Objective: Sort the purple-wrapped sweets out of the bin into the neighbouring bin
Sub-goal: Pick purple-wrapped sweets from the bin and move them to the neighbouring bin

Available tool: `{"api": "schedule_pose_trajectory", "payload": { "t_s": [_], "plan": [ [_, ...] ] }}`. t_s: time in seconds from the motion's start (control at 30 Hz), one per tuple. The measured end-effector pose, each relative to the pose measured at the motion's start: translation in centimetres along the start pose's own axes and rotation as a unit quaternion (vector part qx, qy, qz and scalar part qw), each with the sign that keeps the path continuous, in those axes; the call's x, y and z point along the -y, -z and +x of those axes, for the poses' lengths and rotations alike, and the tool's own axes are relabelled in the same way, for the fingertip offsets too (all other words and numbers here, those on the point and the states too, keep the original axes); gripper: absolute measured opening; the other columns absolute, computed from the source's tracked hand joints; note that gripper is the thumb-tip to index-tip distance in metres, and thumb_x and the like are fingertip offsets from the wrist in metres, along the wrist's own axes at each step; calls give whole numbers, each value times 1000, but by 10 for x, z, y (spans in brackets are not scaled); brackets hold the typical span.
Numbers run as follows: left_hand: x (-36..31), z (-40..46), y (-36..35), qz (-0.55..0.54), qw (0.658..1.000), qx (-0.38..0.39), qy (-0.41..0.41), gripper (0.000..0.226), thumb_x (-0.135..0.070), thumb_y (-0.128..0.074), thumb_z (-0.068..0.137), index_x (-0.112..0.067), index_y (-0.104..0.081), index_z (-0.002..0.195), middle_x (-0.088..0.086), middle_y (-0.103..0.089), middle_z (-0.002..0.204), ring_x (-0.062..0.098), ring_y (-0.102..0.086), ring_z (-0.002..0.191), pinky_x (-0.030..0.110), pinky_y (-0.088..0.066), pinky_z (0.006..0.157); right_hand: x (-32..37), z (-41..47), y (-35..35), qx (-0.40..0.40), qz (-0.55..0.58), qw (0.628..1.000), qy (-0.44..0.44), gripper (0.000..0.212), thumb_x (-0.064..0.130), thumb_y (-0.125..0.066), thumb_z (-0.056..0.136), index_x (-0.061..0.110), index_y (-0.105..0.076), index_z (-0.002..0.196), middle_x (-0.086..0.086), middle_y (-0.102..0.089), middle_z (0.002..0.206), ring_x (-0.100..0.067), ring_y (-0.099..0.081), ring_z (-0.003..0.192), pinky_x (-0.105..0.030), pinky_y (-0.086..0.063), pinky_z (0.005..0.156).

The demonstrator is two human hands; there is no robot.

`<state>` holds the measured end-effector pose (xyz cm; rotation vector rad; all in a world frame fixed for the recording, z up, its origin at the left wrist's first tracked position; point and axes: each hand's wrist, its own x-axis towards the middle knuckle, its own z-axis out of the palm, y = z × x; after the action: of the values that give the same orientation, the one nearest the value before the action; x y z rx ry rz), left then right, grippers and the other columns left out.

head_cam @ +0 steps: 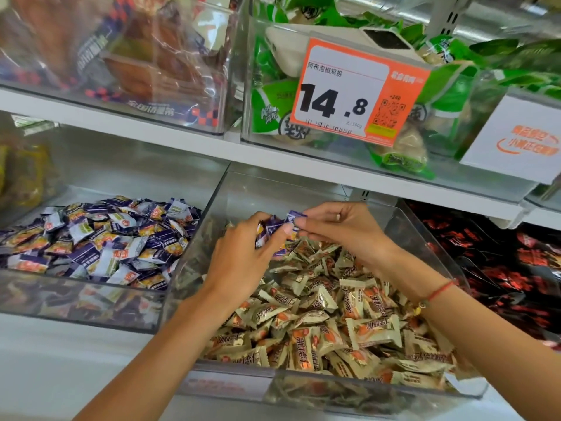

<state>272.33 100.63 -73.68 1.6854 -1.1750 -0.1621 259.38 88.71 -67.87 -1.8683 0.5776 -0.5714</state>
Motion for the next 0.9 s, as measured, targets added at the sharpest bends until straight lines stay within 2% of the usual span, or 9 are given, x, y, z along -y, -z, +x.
{"api": "schedule_pose_trajectory", "payload": {
  "t_s": [0.2,0.27,0.37,0.43,0.5,0.6,0.7,0.8,0.9],
  "plan": [
    [0,-2,-2,17,1000,24,-6,41,-57,-51,85,-28,-60,112,-12,-69,87,5,-68,72,37,-57,66,8,3,6,77,4,993,-92,32,32,-53,94,8,-69,109,-8,-74,102,-17,-69,98,-29,-53,92],
    [1,0,-1,20,1000,8,0,38,-56,-50,87,-28,-59,111,-12,-69,83,5,-66,65,34,-56,61,1,2,22,42,-228,967,-107,40,43,-45,97,16,-65,118,-4,-70,113,-15,-66,104,-35,-49,100],
    [-2,-1,0,34,999,-25,-11,32,-52,-48,89,-27,-57,106,-14,-65,69,-5,-55,46,20,-45,45,-21,-10,28,21,-665,714,-217,75,69,-29,90,16,-38,143,-13,-47,140,-33,-37,135,-49,-33,109],
    [-5,-3,1,28,998,-47,-23,28,-48,-49,90,-27,-57,106,-15,-63,67,-11,-52,44,12,-36,41,-33,-13,19,53,-724,630,-274,91,75,-24,86,11,-20,150,-16,-37,148,-38,-26,139,-50,-30,109],
    [-8,-3,1,8,998,-57,-32,32,-50,-48,89,-26,-58,107,-14,-65,69,-10,-56,51,15,-44,48,-45,-2,12,86,-702,647,-285,88,72,-24,89,10,-16,151,-16,-41,146,-37,-37,135,-51,-33,109],
    [-12,-3,-1,-24,997,-61,-34,33,-52,-49,88,-27,-60,107,-14,-67,70,-3,-63,61,30,-53,55,-59,25,2,103,-610,744,-254,65,52,-38,98,9,-29,147,-8,-61,112,-29,-59,104,-45,-44,98],
    [-19,-6,-3,-43,994,-86,-43,32,-51,-50,87,-28,-61,106,-18,-64,67,-5,-62,62,24,-49,53,-63,39,-20,109,-523,816,-222,47,37,-41,100,7,-42,137,-4,-56,90,-22,-55,79,-36,-48,80],
    [-25,-6,-6,-34,992,-102,-59,30,-51,-51,86,-30,-59,106,-21,-64,69,-6,-62,65,19,-48,57,-59,41,-43,122,-476,852,-182,38,39,-40,98,7,-54,110,-2,-54,86,-26,-54,89,-51,-40,102],
    [-26,-5,-4,-31,992,-106,-64,27,-51,-51,85,-32,-56,105,-25,-61,68,-12,-61,69,12,-46,57,-49,29,-55,98,-430,888,-129,21,39,-46,95,18,-49,93,0,-58,81,-24,-55,90,-54,-33,108]
  ]
}}
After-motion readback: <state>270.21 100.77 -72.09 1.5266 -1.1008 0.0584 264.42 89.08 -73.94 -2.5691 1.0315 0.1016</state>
